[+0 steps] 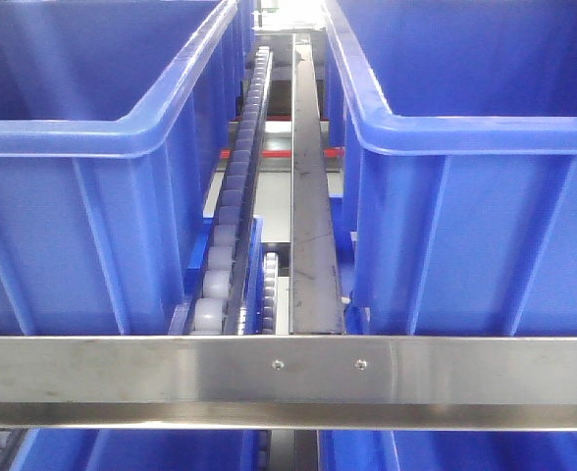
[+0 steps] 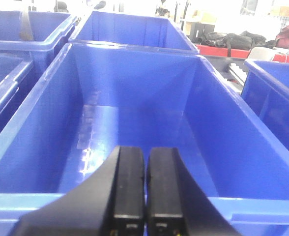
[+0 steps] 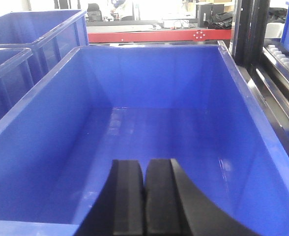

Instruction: Pick and sort blue part to right shelf

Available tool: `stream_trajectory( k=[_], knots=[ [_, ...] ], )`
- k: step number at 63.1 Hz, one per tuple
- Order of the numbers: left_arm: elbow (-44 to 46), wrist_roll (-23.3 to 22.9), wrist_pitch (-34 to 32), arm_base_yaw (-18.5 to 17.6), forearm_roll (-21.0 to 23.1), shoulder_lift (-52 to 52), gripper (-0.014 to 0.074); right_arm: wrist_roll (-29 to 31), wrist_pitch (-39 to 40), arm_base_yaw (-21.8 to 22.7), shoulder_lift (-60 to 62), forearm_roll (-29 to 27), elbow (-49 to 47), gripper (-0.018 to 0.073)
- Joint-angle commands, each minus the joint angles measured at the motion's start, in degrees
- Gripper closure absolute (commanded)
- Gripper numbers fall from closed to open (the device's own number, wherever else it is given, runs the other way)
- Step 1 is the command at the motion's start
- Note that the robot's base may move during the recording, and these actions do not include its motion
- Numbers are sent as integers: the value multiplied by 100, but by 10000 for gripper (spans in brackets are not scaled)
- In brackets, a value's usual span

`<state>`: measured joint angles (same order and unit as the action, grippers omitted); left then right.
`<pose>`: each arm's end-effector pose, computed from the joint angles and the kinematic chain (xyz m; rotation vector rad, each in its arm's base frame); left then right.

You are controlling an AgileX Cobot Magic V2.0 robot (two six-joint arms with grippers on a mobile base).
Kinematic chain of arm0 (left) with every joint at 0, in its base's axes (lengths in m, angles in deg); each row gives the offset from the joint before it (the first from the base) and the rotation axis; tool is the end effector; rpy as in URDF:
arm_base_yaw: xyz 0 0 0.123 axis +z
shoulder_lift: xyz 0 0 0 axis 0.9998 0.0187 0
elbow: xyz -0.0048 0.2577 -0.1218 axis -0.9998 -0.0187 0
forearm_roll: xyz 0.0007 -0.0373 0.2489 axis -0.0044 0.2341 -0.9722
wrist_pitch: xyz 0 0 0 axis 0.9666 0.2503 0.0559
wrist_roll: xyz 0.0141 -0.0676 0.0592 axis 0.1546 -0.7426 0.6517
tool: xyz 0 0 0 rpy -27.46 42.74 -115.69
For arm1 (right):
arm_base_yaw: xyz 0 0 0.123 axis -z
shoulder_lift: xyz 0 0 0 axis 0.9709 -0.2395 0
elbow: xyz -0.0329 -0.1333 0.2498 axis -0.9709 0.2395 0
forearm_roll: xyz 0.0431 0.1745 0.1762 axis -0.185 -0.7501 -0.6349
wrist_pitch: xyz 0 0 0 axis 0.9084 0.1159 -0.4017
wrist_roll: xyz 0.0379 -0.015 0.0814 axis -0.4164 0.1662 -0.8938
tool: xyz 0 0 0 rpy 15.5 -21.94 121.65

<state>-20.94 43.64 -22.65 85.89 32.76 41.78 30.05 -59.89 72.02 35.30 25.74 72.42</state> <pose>0.0552 -0.0098 0.2863 0.0255 1.5559 -0.1775 0.0840 0.0062 0.2811 0.0181 1.5533 0.1356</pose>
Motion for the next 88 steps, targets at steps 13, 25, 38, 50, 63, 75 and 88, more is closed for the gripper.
stream_trajectory(
  k=[13, 25, 38, 50, 63, 75, 88],
  knots=[
    [156, -20, -454, 2, 104, 52, 474, 43, 497, 39, -19, -20, -161, 503],
    [156, -20, -454, 2, 104, 52, 474, 43, 534, 39, -19, -20, -121, 503],
    [156, -20, -454, 2, 104, 52, 474, 43, 535, 39, 286, -10, 90, 503],
    [156, -20, -454, 2, 104, 52, 474, 43, 447, 40, 1250, 362, 199, 503],
    [156, -20, -454, 2, 104, 52, 474, 43, 518, 45, 2012, 446, 1044, 503],
    [156, -20, -454, 2, 104, 52, 474, -39, 1302, 45, 1995, 435, 1619, 503],
    [143, -20, -454, 2, 104, 52, 474, -58, 1107, 45, 1995, 435, 1593, 503]
  ],
)
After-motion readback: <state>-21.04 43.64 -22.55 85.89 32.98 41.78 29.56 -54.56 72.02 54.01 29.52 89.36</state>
